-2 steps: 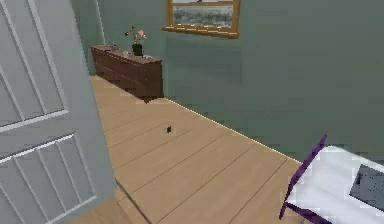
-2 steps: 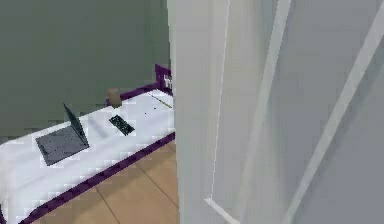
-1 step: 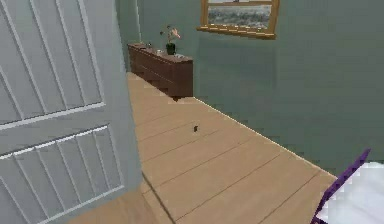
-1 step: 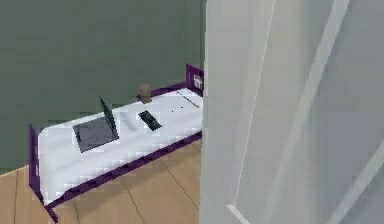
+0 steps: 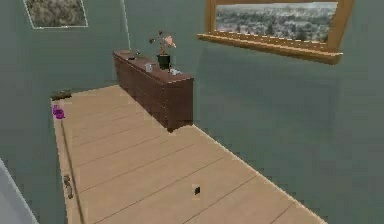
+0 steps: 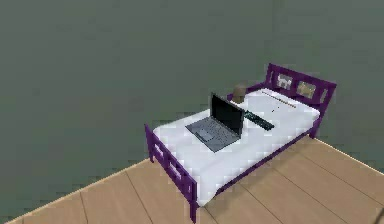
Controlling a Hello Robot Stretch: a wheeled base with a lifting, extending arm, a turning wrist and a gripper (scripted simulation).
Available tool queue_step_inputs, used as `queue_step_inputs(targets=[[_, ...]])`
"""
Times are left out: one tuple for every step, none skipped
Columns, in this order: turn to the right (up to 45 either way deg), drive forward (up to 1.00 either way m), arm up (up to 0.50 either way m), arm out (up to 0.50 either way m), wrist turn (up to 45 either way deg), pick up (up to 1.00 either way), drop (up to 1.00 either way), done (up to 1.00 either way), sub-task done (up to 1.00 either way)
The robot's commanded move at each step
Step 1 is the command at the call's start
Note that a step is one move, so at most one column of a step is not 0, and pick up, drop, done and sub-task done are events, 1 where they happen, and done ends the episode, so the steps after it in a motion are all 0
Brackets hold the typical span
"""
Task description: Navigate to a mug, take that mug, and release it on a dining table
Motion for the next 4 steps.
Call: queue_step_inputs(targets=[[-6.0,0.00,0.00,0.00,0.0,0.00,0.00,0.00,0.00],[0.0,0.45,0.00,0.00,0.0,0.00,0.00,0.00,0.00],[-24.0,0.00,0.00,0.00,0.0,0.00,0.00,0.00,0.00],[0.0,1.00,0.00,0.00,0.0,0.00,0.00,0.00,0.00]])
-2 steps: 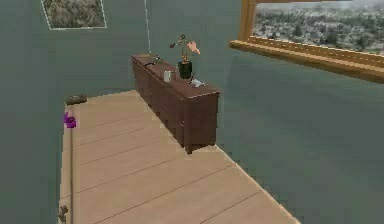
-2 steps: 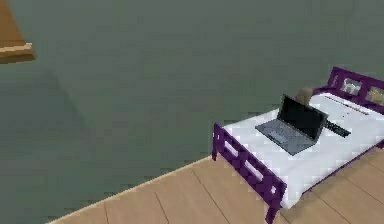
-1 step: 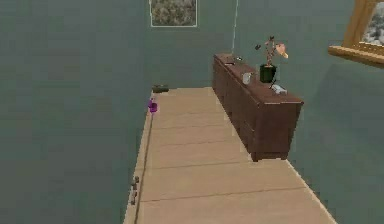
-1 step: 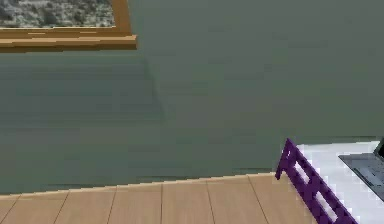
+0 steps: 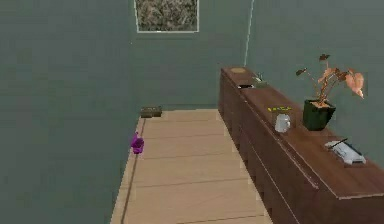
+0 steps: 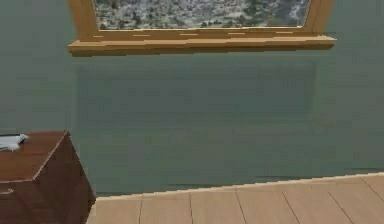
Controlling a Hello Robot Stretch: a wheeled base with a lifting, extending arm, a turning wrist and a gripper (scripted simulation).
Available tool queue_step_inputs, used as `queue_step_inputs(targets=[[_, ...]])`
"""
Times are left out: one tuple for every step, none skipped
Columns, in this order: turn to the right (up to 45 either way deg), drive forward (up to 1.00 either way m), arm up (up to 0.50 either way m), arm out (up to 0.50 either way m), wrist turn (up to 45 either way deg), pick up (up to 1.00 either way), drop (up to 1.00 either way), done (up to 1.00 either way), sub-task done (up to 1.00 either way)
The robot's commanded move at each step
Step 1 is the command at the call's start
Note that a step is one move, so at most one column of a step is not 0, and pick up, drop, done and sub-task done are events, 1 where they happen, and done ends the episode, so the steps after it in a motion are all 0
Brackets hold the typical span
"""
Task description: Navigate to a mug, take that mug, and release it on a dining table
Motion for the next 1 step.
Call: queue_step_inputs(targets=[[-3.0,0.00,0.00,0.00,0.0,0.00,0.00,0.00,0.00]])
